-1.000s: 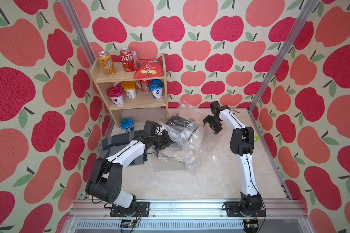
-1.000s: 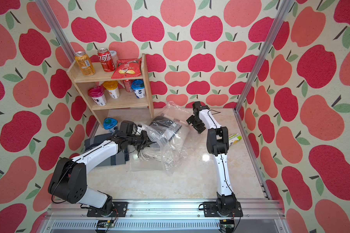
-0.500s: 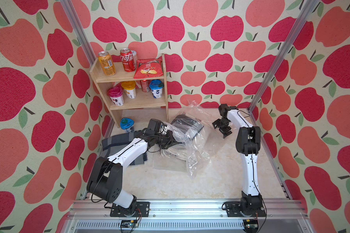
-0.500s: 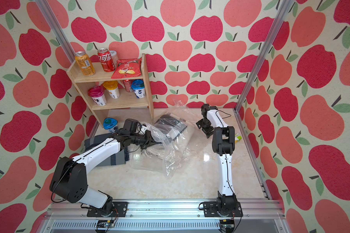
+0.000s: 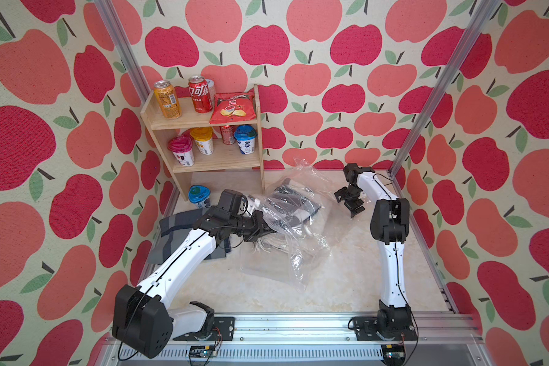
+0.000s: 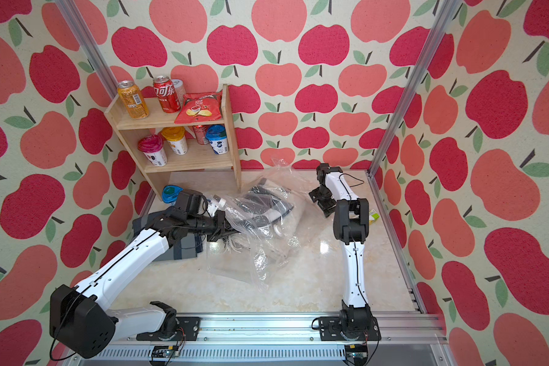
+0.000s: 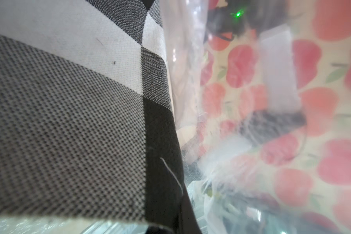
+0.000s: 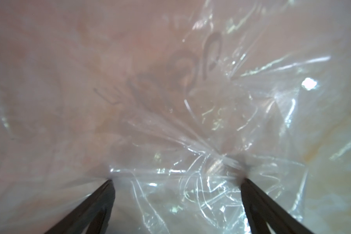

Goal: Take the scarf out of the vacuum bag
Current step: Take out the scarf from the vacuum bag.

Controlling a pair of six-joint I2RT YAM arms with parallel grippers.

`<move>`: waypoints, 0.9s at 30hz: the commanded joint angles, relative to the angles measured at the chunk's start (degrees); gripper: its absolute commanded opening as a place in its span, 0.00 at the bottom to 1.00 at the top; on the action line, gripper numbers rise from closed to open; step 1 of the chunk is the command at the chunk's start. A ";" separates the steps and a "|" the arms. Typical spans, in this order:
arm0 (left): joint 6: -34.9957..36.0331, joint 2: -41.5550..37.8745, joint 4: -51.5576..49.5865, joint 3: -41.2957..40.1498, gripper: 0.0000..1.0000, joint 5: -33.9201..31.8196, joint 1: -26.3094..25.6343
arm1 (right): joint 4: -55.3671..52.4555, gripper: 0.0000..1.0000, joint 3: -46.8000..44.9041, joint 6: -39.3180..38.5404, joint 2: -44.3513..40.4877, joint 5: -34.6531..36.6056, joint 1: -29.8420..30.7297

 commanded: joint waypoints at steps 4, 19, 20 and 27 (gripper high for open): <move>5.01 -6.02 -4.65 -2.17 0.00 3.50 2.49 | -3.80 1.00 -2.85 2.65 3.86 0.48 -1.69; 9.68 -5.41 -8.09 -3.36 0.00 5.66 9.37 | 4.44 1.00 -9.98 -3.74 -9.54 6.30 0.60; 9.67 -5.03 -7.60 -3.49 0.00 5.62 9.34 | 5.93 1.00 -11.97 -4.60 -12.33 7.32 1.37; 11.13 -3.33 -7.68 -2.40 0.00 4.20 9.58 | 17.10 1.00 -20.71 -16.93 -26.75 6.97 9.80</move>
